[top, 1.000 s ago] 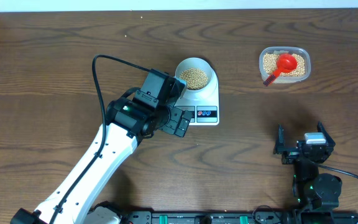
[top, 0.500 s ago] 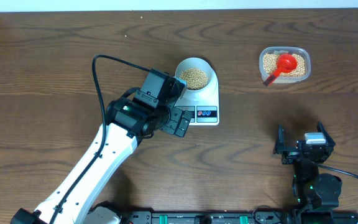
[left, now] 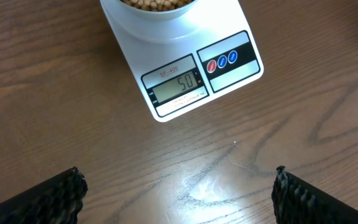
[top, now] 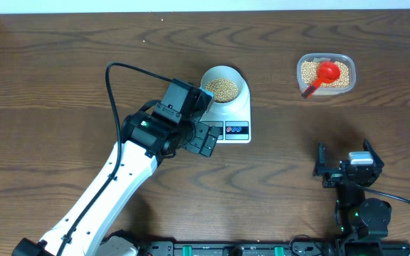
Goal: Scoop item into bowl and weigh 50g on scale
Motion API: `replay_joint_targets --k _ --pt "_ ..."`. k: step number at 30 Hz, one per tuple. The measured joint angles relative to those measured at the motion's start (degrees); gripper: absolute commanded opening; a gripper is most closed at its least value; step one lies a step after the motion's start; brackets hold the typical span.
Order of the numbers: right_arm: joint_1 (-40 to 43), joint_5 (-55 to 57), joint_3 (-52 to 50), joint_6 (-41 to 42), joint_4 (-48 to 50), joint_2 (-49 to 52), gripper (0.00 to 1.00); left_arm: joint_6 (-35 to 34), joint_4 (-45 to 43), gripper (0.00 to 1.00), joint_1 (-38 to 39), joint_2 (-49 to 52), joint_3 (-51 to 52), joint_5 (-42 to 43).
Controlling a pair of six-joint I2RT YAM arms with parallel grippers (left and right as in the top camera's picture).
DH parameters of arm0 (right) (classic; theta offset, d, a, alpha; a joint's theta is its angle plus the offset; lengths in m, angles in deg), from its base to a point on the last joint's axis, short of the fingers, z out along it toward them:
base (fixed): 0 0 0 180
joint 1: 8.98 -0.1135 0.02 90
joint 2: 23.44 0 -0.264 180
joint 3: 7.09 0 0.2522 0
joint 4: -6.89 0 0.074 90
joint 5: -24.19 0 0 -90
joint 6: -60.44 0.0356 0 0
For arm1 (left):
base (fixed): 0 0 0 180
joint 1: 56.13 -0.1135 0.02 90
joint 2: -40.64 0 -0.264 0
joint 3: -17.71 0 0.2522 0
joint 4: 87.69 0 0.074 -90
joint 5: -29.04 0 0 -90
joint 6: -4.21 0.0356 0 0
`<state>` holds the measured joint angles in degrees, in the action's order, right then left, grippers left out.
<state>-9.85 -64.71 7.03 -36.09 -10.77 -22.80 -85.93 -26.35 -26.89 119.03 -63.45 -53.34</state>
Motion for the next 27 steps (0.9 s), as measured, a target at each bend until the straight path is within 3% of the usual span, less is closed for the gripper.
replay_joint_targets --k 15,16,18,27 --pt "0.0 0.0 0.0 0.0 0.0 0.0 0.99 0.0 0.0 0.98 0.0 0.0 0.0 0.0" --pt "0.0 0.0 0.0 0.0 0.0 0.0 0.99 0.0 0.0 0.92 0.0 0.0 0.0 0.0" --pt "0.0 0.0 0.0 0.0 0.0 0.0 0.99 0.2 0.0 0.98 0.0 0.0 0.0 0.0" --pt "0.0 0.0 0.0 0.0 0.0 0.0 0.99 0.2 -3.0 0.98 0.0 -3.8 0.2 -0.7"
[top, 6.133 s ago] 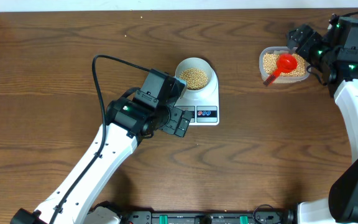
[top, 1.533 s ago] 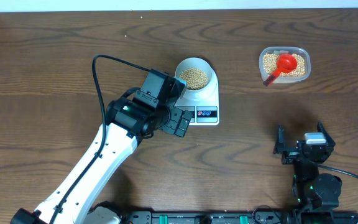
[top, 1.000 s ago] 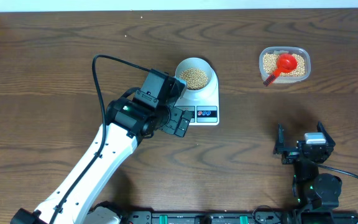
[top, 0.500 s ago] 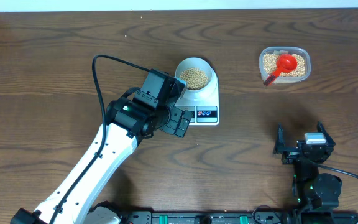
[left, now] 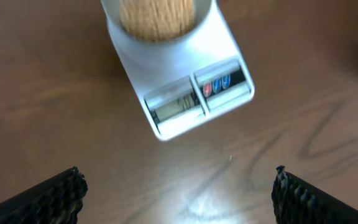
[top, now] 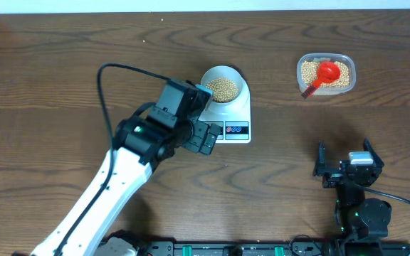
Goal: Scoop item into bowl and weigh 50g on scale
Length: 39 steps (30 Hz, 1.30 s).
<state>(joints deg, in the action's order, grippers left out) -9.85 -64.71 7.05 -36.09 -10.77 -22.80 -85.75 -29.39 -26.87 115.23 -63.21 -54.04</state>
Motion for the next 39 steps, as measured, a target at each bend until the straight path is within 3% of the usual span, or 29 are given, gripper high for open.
replay_joint_targets --k 6,14,30,39 --pt "0.0 0.0 0.0 0.0 0.0 0.0 0.99 0.0 -5.6 0.98 0.0 -7.5 0.4 -4.0" --pt "0.0 0.0 0.0 0.0 0.0 0.0 0.99 0.0 -21.9 0.98 0.0 -18.3 7.3 -7.3" --pt "0.0 0.0 0.0 0.0 0.0 0.0 0.99 0.0 -52.5 0.98 -0.3 -40.5 39.6 -11.5" --pt "0.0 0.0 0.0 0.0 0.0 0.0 0.99 0.0 -59.7 0.98 -2.5 -51.6 52.6 -11.8"
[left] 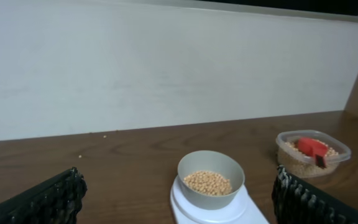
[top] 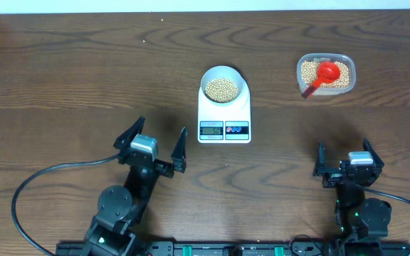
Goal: Scoop item into bowl and weigh 50g on scale
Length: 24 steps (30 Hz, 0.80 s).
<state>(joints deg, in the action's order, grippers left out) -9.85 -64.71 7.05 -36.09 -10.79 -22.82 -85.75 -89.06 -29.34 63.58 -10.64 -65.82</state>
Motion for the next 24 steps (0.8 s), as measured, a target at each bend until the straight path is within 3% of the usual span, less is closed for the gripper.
replay_joint_targets --k 16,24 --pt "0.0 0.0 0.0 0.0 0.0 0.0 0.99 0.0 -0.3 0.98 -6.2 -17.6 12.4 0.0" --pt "0.0 0.0 0.0 0.0 0.0 0.0 0.99 0.0 4.4 0.98 -10.3 -22.3 14.3 0.0"
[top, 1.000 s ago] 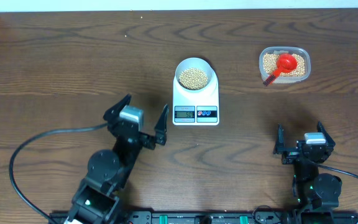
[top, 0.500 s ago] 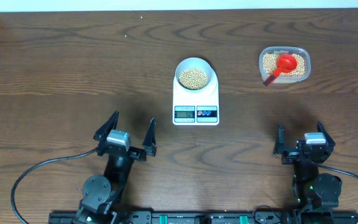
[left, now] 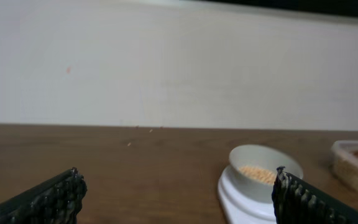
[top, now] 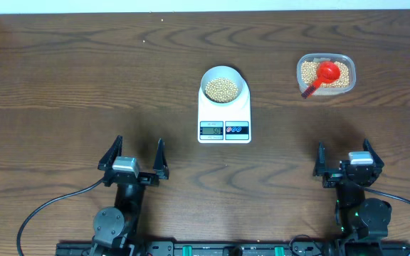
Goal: Scoop item into bowl and weigh 50g on scale
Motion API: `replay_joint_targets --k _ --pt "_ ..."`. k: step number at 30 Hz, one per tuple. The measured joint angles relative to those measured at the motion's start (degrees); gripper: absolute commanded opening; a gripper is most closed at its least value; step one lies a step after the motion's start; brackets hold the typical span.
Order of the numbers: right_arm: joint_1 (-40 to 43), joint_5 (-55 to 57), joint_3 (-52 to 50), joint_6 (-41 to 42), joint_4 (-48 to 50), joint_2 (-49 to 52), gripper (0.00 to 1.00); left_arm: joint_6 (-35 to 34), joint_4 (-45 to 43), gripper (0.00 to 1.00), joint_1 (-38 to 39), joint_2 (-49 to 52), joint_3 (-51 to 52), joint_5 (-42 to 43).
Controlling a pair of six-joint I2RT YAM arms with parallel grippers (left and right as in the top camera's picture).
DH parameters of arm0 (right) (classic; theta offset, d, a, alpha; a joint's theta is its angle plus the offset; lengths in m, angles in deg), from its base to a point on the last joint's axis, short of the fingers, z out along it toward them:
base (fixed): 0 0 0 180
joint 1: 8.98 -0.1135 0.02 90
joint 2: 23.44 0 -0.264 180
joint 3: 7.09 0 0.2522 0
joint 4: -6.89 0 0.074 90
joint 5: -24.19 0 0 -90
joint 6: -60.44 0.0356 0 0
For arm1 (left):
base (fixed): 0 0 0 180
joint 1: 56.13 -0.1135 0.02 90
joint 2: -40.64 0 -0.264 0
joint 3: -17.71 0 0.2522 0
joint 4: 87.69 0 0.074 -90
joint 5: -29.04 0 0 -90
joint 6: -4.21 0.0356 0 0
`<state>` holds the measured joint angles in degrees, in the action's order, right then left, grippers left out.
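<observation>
A white bowl [top: 223,84] of tan beans stands on the white scale [top: 224,121], whose display [top: 211,129] is lit but unreadable. From the left wrist the bowl [left: 261,169] and scale [left: 241,198] appear low at the right. A clear tub of beans [top: 325,74] holds the red scoop [top: 322,75] at the far right. My left gripper [top: 132,158] rests at the front left, open and empty. My right gripper [top: 346,160] sits folded at the front right, fingers spread, open and empty.
A pale wall [left: 179,68] runs behind the far edge of the wooden table [top: 84,78]. The tub [left: 355,163] shows at the right border of the left wrist view. A black cable [top: 48,206] loops beside the left arm's base.
My left arm has drawn a little farther back and left to its rest place. In its wrist view the bowl and scale now sit lower and farther right. Nothing else moved.
My open left gripper hovered just in front of the scale, whose display read 50. Then it was a bit higher above the scale. Later the arm was folded at the front left, and now it rests there. The right arm stayed parked throughout.
</observation>
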<state>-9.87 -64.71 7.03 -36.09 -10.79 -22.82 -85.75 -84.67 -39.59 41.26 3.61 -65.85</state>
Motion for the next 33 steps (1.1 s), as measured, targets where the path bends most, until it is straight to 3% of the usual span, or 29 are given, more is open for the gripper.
replay_joint_targets --k 7,15,33 --pt "0.0 0.0 0.0 0.0 0.0 0.0 0.99 0.0 9.1 0.98 -6.3 0.0 0.0 0.0" --pt "0.0 0.0 0.0 0.0 0.0 0.0 0.99 4.3 10.9 0.98 -13.3 0.0 -0.3 0.0" --pt "0.0 0.0 0.0 0.0 0.0 0.0 0.99 8.0 11.3 0.98 -13.9 0.0 -0.4 0.1"
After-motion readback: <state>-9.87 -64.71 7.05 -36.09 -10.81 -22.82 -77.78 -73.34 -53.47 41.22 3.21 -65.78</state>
